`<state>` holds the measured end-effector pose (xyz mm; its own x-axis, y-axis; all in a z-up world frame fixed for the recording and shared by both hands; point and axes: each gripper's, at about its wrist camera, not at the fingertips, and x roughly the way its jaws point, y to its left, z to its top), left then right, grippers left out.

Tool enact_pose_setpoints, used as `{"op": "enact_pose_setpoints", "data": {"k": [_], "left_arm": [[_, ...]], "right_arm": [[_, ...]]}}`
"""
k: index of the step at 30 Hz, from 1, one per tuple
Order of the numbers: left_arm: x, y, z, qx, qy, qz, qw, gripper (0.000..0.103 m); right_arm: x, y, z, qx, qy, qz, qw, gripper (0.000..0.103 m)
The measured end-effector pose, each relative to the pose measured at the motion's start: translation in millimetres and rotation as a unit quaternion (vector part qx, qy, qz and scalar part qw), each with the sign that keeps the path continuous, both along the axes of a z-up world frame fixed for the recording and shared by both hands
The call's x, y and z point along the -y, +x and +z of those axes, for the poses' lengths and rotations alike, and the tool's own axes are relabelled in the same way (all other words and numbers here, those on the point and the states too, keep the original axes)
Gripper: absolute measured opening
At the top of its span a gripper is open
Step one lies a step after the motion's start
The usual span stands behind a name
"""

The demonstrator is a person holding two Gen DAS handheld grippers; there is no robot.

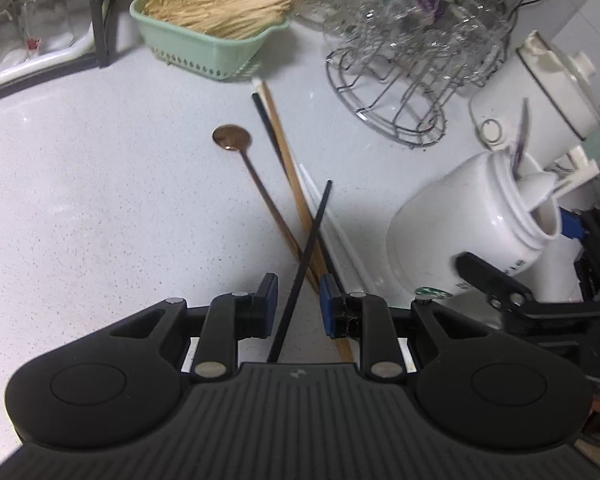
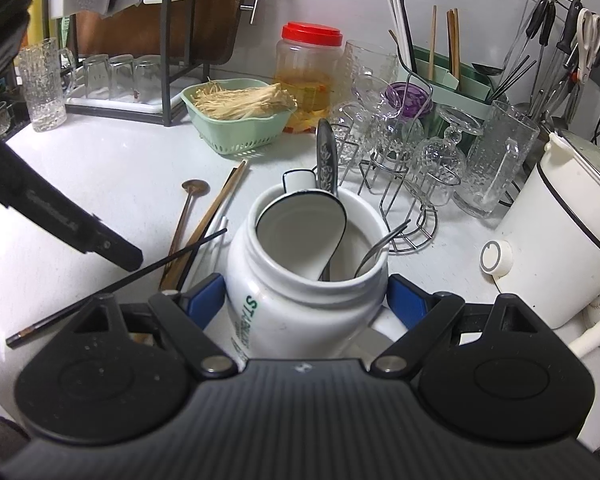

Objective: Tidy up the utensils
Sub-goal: 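Move the left tool back over the black chopstick on the counter, then grasp the black chopstick with the left tool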

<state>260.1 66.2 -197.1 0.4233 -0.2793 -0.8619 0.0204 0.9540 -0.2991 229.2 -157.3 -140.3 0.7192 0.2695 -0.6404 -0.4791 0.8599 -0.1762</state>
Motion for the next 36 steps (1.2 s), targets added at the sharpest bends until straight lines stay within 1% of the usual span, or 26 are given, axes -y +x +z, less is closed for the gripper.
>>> {"op": "enact_pose_setpoints", "data": {"k": [3,8,12,20,21,22,23,24,26,31,36], "left_arm": [[4.3,5.0,-5.9,-0.009,0.004,-0.003,0.9999,0.026],[19.9,10.5,-13.5,-0.018,0.037,-0.027,0.9988,0.026],[29.9,16.8,-15.0,-0.022,0.077,-0.047,0.9957,0.026],[42.5,31.2,-14.6,-0.033,0.119,-0.081,0.9891,0.025],[44.3,32.7,-14.9,-0.034,0.123,-0.085,0.9881,0.024],[46.6,33.3,-14.7,-0.033,0.129,-0.091,0.9869,0.02],[48.7,34.0,-15.0,-0.033,0.133,-0.099,0.9857,0.01],[50.3,34.4,-15.1,-0.033,0.137,-0.103,0.9847,0.007],[52.9,35.7,-15.6,-0.033,0.145,-0.11,0.9828,0.007],[51.8,34.8,-13.9,-0.029,0.147,-0.107,0.983,0.006],[44.4,34.5,3.3,-0.016,0.113,-0.072,0.9908,0.005]], "right_arm": [[0.7,-0.9,-0.1,0.001,0.0,0.0,1.0,0.09],[1.8,-2.1,-0.5,0.002,-0.001,0.003,1.0,0.09],[1.8,-1.7,-0.2,0.002,-0.002,0.005,1.0,0.09],[1.0,-1.1,0.1,0.002,-0.003,0.005,1.0,0.09],[0.8,-1.3,-0.1,0.002,-0.003,0.006,1.0,0.09],[0.9,-1.3,-0.2,0.003,-0.003,0.006,1.0,0.09],[1.1,-1.1,-0.3,0.003,-0.003,0.007,1.0,0.09],[1.1,-0.9,-0.3,0.003,-0.003,0.007,1.0,0.09],[0.8,-1.1,-0.6,0.003,-0.003,0.009,1.0,0.09],[1.6,-1.6,-0.8,0.005,-0.003,0.011,1.0,0.09],[2.5,-1.0,-0.9,0.006,-0.002,0.013,1.0,0.09]]}}
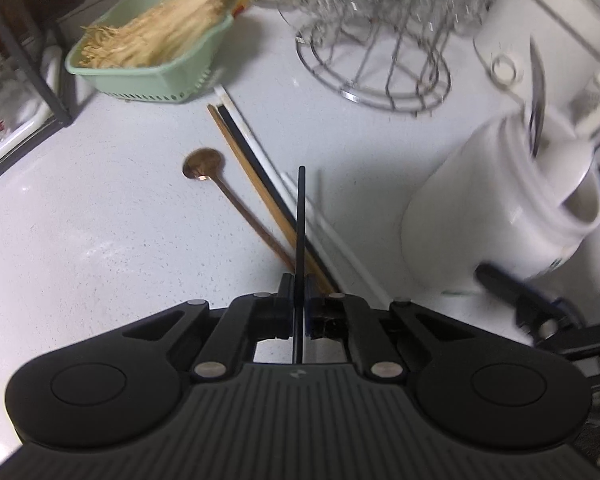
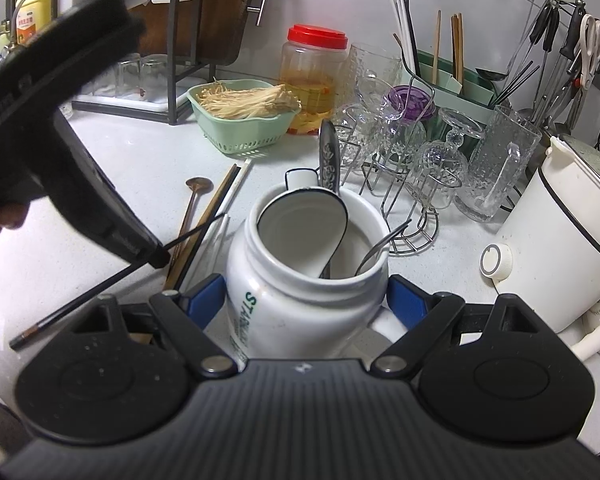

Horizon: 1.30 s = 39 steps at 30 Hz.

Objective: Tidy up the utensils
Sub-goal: 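Grasp the black chopstick with the left tool, then lift the black chopstick with the left tool and lower it into the mug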

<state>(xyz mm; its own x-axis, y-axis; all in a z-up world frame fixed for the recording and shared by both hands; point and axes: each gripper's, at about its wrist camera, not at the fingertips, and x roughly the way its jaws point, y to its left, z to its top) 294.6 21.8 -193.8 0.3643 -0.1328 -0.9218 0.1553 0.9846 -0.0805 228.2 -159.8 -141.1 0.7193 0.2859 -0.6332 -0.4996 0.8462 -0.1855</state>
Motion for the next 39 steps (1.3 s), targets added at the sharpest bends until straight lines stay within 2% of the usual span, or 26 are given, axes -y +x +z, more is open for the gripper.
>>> {"op": "enact_pose_setpoints", "data": {"k": [8,15,24,32,39], "left_arm": [[-3.9,-10.5,42.5,0.054,-0.041,0.036,0.9971,0.005],[-6.1,-28.5,73.8,0.101,-0.076,0.065,0.9898,0.005],[-6.4,-58.2,102.8,0.142,-0.097,0.096,0.9803,0.005],[-3.8,-75.2,132.5,0.174,-0.114,0.107,0.9723,0.005],[3.5,-76.5,170.3,0.21,-0.122,0.091,0.9658,0.005]], "right_arm": [[0.4,0.9,-0.6,0.002,-0.001,0.006,1.0,0.09],[0.2,2.0,-1.0,0.005,0.0,0.008,1.0,0.09],[-0.9,3.1,-2.1,0.011,0.004,0.006,1.0,0.09],[-1.1,2.0,-2.9,0.015,0.005,0.004,1.0,0.09],[-1.6,2.6,-2.6,0.013,0.006,0.002,1.0,0.09]]}}
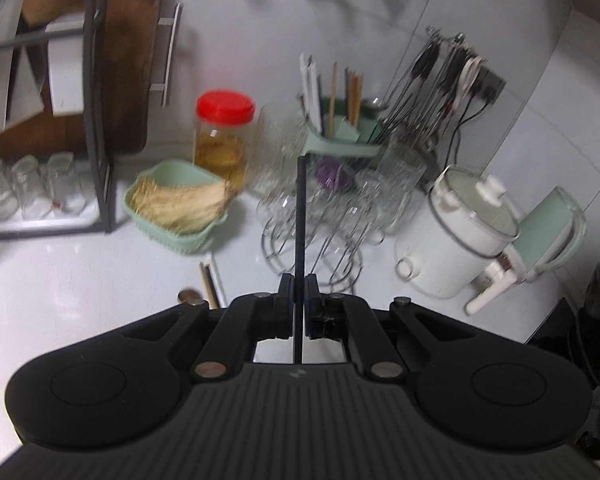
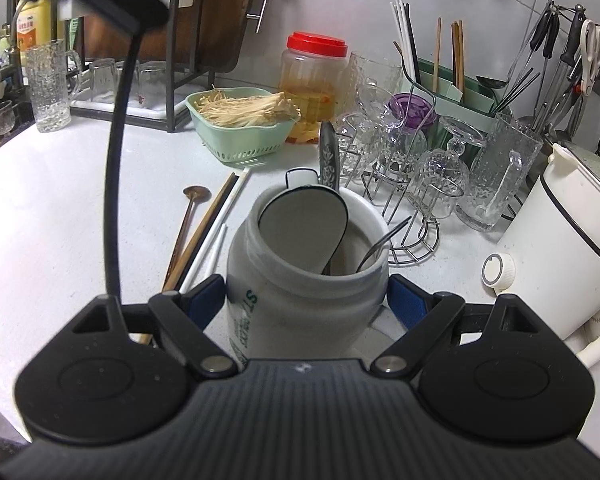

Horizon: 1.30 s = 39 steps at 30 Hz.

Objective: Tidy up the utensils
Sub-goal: 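Lift the black chopstick with the left tool and lower it into the mug, then open the left tool to release the black chopstick in the mug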

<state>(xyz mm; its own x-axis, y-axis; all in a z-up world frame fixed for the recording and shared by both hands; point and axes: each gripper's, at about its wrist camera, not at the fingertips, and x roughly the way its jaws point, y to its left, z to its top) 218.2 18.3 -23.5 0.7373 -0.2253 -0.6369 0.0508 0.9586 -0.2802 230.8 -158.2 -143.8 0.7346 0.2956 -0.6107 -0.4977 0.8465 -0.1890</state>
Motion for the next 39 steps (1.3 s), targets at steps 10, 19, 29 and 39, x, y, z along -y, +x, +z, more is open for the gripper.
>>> {"op": "enact_pose_setpoints", "data": {"k": [10,19,29,39], "left_arm": [[20.9,8.5,51.1,0.06,-0.005,-0.034,0.9976,0.005],[48.9,22.6,68.5,0.09,0.003,-0.072,0.9934,0.005],[77.2,41.6,32.9,0.057,0.039,-0.108,0.9917,0.005],[81.1,51.3,7.4,-0.053,0.036,-0.149,0.9868,0.006]], "right_arm": [[-1.7,2.8,0.5,-0.004,-0.004,0.007,1.0,0.09],[-2.4,2.9,0.2,-0.004,-0.003,0.01,1.0,0.09],[-0.8,2.6,-0.2,-0.001,-0.001,0.013,1.0,0.09],[-1.2,2.9,-0.2,-0.002,0.002,0.011,1.0,0.09]]}}
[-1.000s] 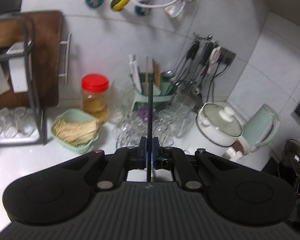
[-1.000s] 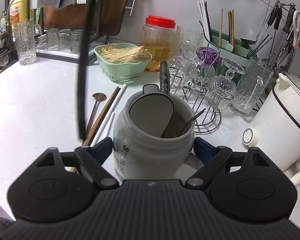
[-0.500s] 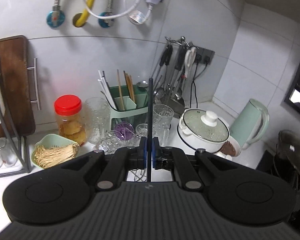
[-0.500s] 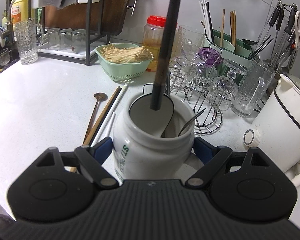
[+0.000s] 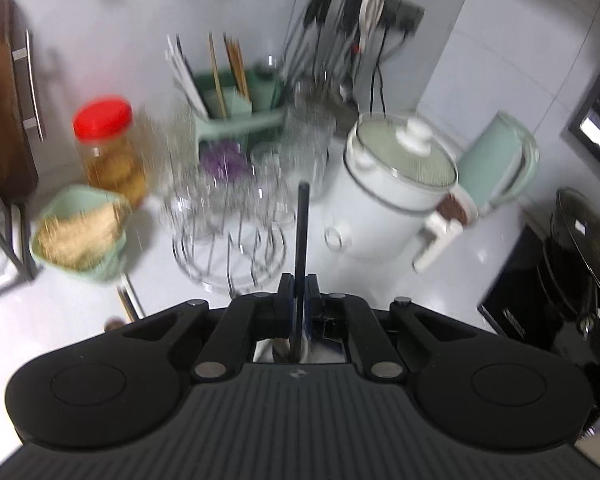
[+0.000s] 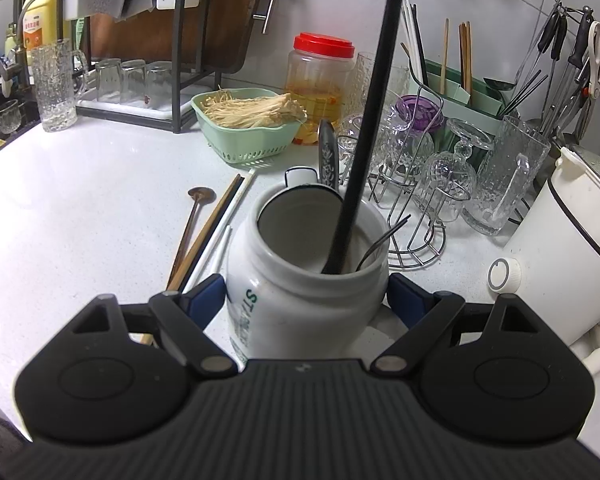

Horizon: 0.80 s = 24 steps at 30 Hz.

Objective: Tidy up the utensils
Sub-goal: 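Open the left tool to release the black chopstick in the mug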

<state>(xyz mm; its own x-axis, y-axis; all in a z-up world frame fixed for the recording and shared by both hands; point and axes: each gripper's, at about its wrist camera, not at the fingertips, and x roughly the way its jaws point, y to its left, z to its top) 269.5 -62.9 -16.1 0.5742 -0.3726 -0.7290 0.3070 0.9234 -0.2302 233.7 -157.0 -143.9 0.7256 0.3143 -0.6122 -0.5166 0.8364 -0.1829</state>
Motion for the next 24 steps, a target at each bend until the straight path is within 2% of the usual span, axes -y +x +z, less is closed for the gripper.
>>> {"op": "enact_pose_setpoints", "data": {"k": [5,14,20,24], "left_arm": [[4.6,5.8,-12.6,-0.047,0.013,-0.021,0.9986,0.006],[16.5,14.0,-29.2,-0.086,0.03,-0.04,0.9951,0.007],[14.5,13.8,-32.7,-0.089,0.015,-0.041,0.9951,0.008],[11.6,8.3,-26.1,-0.073,0.017,-0.037,0.9965,0.008]], "right_arm": [[-0.2,0.8,0.4,-0.001,0.001,-0.002,1.0,0.09],[-0.8,0.1,-0.1,0.001,0.002,-0.005,1.0,0.09],[-1.3,0.1,-0.4,0.002,0.003,-0.008,1.0,0.09],[-1.6,0.2,-0.5,0.002,0.002,-0.01,1.0,0.09]]}}
